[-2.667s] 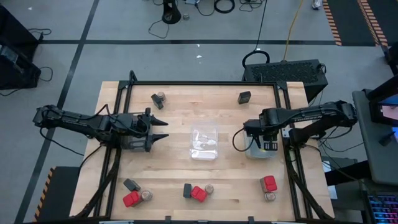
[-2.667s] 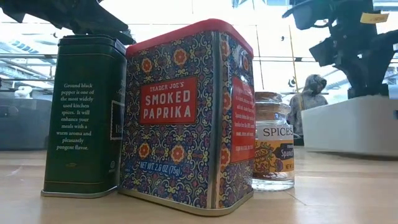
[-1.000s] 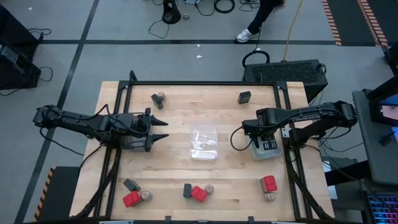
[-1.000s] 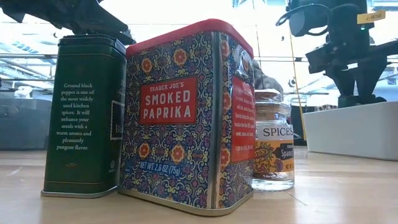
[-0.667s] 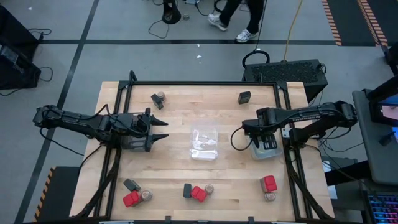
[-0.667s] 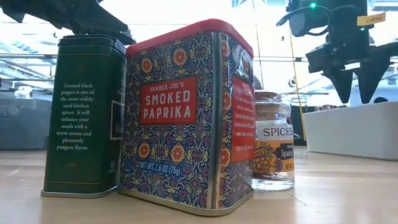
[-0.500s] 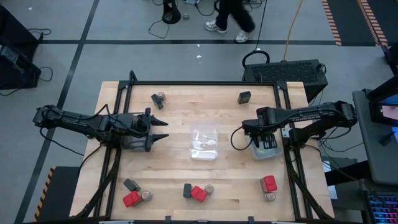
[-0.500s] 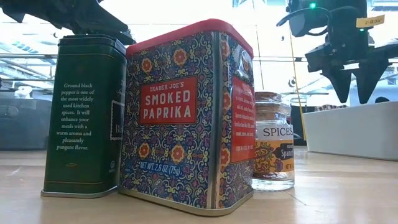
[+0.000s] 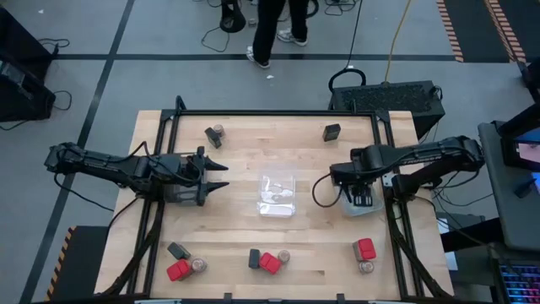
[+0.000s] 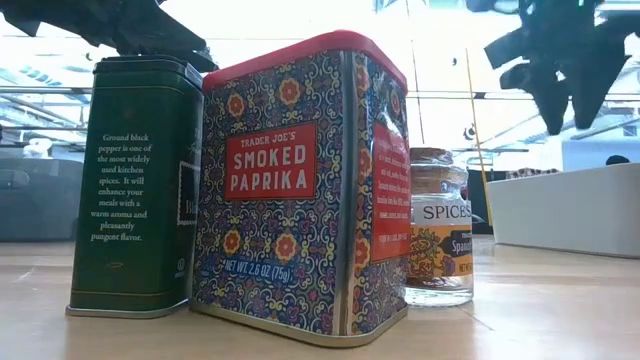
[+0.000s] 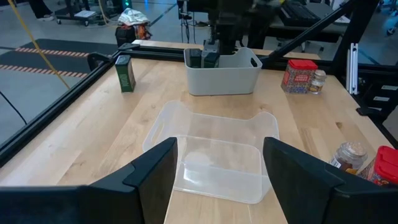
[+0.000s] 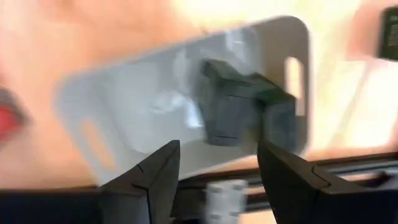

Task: Sort spices by type
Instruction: Adjust the gray bin on the table

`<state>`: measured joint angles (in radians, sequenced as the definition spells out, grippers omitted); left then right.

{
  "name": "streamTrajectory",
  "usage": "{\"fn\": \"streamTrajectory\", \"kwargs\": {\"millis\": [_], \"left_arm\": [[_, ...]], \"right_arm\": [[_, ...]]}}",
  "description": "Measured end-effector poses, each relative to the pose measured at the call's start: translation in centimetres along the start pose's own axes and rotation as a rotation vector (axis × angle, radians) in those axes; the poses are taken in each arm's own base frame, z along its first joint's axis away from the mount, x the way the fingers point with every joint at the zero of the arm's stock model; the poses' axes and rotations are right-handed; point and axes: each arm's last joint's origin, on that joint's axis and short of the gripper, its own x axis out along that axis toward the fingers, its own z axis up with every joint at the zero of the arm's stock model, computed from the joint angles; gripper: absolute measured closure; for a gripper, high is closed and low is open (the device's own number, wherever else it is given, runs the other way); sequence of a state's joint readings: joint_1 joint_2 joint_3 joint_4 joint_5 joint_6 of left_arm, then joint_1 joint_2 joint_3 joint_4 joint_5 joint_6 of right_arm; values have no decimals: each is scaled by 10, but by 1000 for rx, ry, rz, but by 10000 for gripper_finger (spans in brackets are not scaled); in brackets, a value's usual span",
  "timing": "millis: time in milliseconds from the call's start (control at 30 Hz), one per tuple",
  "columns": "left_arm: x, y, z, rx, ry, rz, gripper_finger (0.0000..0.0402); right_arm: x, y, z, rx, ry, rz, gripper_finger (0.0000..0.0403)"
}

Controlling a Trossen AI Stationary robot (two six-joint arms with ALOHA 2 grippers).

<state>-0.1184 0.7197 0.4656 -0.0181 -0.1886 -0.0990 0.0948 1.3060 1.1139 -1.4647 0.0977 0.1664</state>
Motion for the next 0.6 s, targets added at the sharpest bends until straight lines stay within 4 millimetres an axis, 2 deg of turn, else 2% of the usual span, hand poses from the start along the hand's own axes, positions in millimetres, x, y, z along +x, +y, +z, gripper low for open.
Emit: {"fn": "streamTrajectory", "kwargs": {"millis": [233,600], "left_arm": [[0,0,-2,-19,23,3,160],[0,0,-2,-21,17,2,160]], "right_arm": [[1,33,-11,11,87,167,206],[5,72,-19,-85,55,119,206]]}}
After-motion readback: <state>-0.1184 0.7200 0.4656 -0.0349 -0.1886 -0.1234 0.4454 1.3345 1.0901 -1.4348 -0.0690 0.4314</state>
